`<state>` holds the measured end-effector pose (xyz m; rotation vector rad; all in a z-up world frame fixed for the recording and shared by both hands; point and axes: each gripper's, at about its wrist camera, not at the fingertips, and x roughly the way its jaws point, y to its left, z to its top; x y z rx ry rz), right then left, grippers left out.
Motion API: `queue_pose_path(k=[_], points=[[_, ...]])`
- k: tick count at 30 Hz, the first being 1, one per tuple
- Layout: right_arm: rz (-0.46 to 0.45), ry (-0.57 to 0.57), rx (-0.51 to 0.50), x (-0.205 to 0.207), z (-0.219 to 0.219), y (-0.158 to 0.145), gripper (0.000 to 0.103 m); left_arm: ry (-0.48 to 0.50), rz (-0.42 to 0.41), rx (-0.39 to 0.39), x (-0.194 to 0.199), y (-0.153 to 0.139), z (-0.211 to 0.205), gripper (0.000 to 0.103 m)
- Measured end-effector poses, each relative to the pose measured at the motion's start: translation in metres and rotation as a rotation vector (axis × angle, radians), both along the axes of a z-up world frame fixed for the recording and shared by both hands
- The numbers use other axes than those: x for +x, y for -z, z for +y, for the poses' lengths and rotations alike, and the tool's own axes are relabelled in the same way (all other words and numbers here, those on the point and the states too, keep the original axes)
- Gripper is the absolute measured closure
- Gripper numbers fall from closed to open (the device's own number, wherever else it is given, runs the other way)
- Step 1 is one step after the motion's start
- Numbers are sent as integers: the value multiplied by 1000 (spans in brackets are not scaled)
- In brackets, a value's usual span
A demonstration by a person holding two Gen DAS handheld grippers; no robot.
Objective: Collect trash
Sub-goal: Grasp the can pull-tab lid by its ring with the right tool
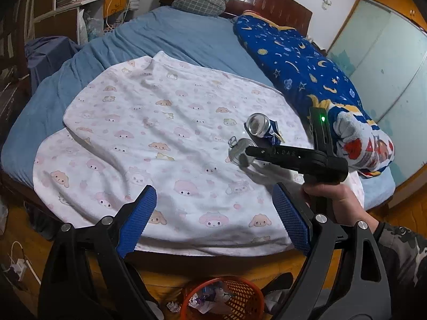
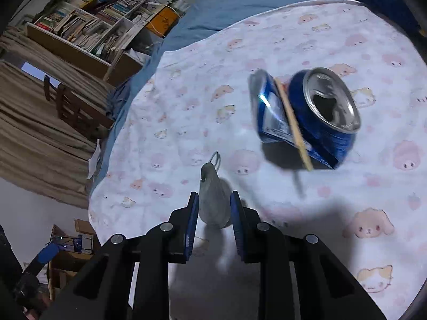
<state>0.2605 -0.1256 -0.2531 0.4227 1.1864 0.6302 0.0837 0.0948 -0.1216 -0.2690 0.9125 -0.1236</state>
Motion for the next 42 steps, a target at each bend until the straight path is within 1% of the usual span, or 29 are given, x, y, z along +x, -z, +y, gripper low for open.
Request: queue_pose_path(k=[4, 5, 6, 9, 12, 14, 16, 20, 23, 27, 29, 31, 32, 35, 37, 39, 40, 42], points=[[1, -37, 6, 4, 11, -4, 77, -1, 7, -4, 1, 3, 0, 15], [-6, -43, 10, 5, 15, -5, 82, -1, 12, -6, 2, 4, 1, 15], [-4, -62, 30, 5, 20, -6, 90, -2, 12, -6, 2, 5, 1, 15], [-15, -69, 19, 4, 25, -8, 90, -1, 17, -1, 4, 7, 1, 15], [-11, -56, 20, 2, 21, -9, 90, 4, 27, -1, 9, 9, 2, 15], [-21, -43, 29, -1, 14, -14, 90, 8, 27, -5, 14, 9, 1, 15], [-44, -32, 32, -8, 2, -27, 90, 28, 29, -4, 23, 9, -4, 15], [-97, 2, 14, -28, -38, -59, 90, 82, 23, 13, 56, 5, -26, 15], [-98, 35, 23, -41, -72, -70, 90, 130, 9, 26, 80, 3, -46, 15], [-80, 57, 16, -43, -95, -64, 90, 129, 28, 2, 104, 8, -61, 15], [-71, 71, 19, -41, -101, -59, 89, 130, 36, 23, 106, 12, -65, 15], [-62, 77, 30, -39, -101, -54, 89, 130, 45, 47, 102, 17, -65, 15], [-57, 78, 37, -38, -100, -51, 89, 124, 54, 47, 98, 21, -63, 15], [-40, 44, 53, -32, -82, -43, 89, 86, 72, 22, 90, 30, -48, 15], [-29, 15, 47, -26, -66, -37, 83, 49, 77, -3, 80, 33, -35, 15], [1, -2, 43, -14, -48, -29, 59, 18, 82, -26, 68, 35, -22, 15], [14, -11, 37, -10, -41, -26, 54, 12, 83, -33, 65, 36, -19, 15], [21, -22, -2, 1, -27, -21, 28, 7, 85, -43, 54, 36, -10, 15]])
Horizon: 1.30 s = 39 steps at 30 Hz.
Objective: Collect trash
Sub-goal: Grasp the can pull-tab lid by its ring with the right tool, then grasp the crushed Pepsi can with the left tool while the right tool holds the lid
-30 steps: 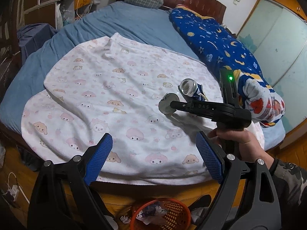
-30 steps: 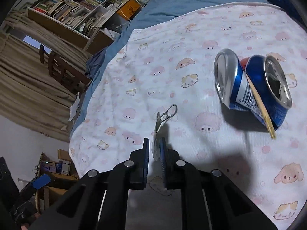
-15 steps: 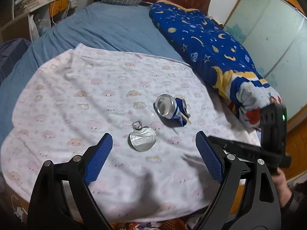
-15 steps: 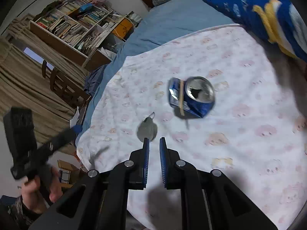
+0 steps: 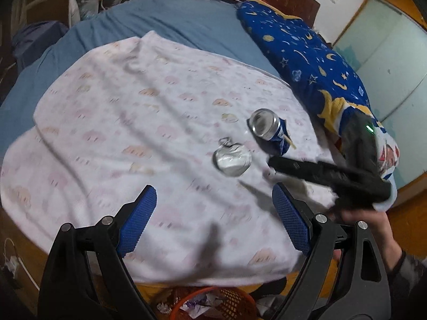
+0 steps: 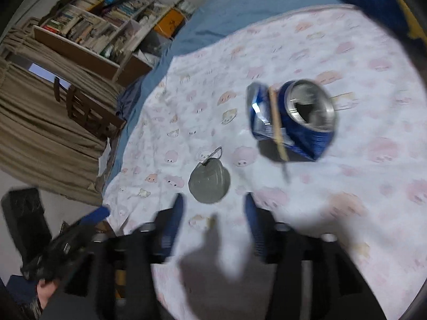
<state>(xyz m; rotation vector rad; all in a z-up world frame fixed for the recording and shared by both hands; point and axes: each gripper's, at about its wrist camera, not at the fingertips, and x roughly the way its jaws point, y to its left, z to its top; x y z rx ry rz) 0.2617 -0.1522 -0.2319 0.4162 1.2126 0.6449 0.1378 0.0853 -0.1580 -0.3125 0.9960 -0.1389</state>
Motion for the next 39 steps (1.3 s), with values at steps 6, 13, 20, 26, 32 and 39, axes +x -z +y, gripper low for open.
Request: queue_pose_path(k=[6, 13, 20, 26, 32, 39], points=[[39, -41, -21, 14, 28, 14, 19, -21, -26, -25, -17, -7, 20, 15], [40, -76, -62, 17, 51, 28, 42, -38, -53, -60, -21, -15, 31, 15], [81, -156, 32, 20, 64, 33, 97, -47, -48, -69, -25, -12, 35, 15], [17, -135, 31, 12, 59, 17, 100, -40, -53, -56, -24, -15, 33, 15], [-48, -93, 56, -11, 13, -22, 100, 22, -60, -20, -5, -19, 15, 15], [-134, 13, 28, -54, -79, -64, 100, 180, -46, 29, 66, -10, -59, 15]])
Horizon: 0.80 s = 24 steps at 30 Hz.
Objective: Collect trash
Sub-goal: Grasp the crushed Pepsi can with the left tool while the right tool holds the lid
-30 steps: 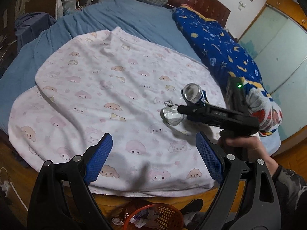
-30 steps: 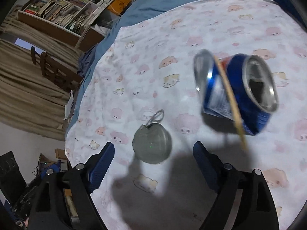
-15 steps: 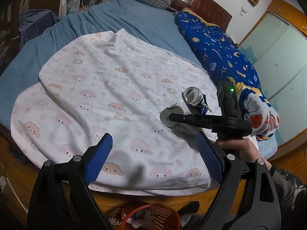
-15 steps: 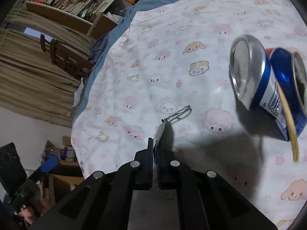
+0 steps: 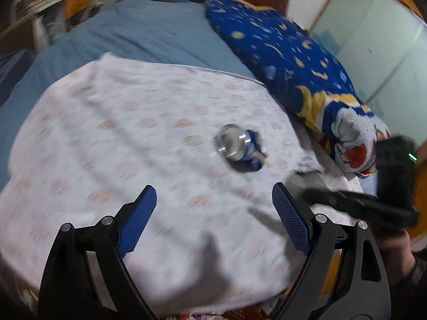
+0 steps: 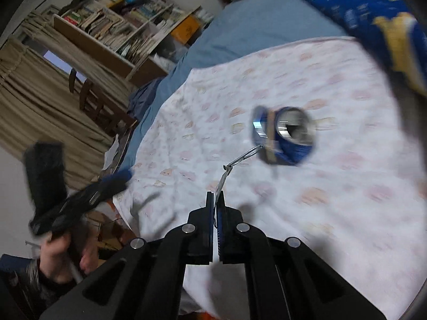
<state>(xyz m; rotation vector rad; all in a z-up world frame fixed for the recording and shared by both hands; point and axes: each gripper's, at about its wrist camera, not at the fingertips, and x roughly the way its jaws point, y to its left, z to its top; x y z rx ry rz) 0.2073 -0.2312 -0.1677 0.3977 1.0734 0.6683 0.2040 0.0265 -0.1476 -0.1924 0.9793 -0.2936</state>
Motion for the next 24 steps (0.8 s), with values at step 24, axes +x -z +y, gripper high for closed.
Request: queue_pose_path(k=[24], points=[[-4, 188, 70, -51, -103, 20, 99, -225, 203, -172, 108, 98, -51, 16]])
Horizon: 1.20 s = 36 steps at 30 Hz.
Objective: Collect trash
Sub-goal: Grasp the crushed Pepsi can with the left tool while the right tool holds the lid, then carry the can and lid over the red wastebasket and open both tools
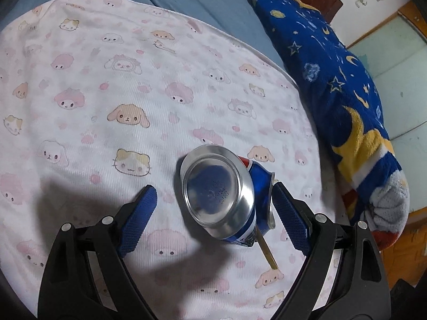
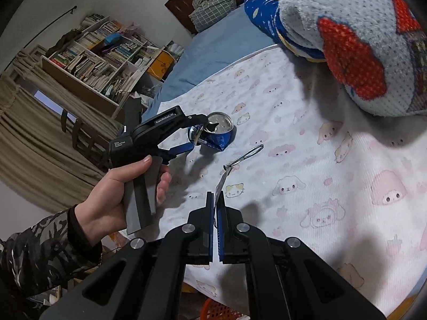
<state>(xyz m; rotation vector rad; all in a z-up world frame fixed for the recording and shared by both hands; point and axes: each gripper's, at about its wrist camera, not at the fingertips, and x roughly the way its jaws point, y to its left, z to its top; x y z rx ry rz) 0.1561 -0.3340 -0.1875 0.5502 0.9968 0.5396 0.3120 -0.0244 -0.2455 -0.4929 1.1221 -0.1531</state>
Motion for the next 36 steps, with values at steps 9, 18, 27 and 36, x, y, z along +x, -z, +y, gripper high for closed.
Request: queue_pose_path(k=[9, 18, 27, 36], points=[[-3, 5, -8, -4, 3, -4, 99, 58, -45, -6, -8, -10, -4, 45], [1, -5, -14, -1, 8, -4, 99, 133, -83, 69, -5, -12, -19, 65], [13, -13, -17, -1, 10, 0, 99, 126, -107, 65, -9, -16, -14, 69], [-6, -23, -28, -3, 10, -13, 99, 126, -149, 49, -40, -56, -5, 69]])
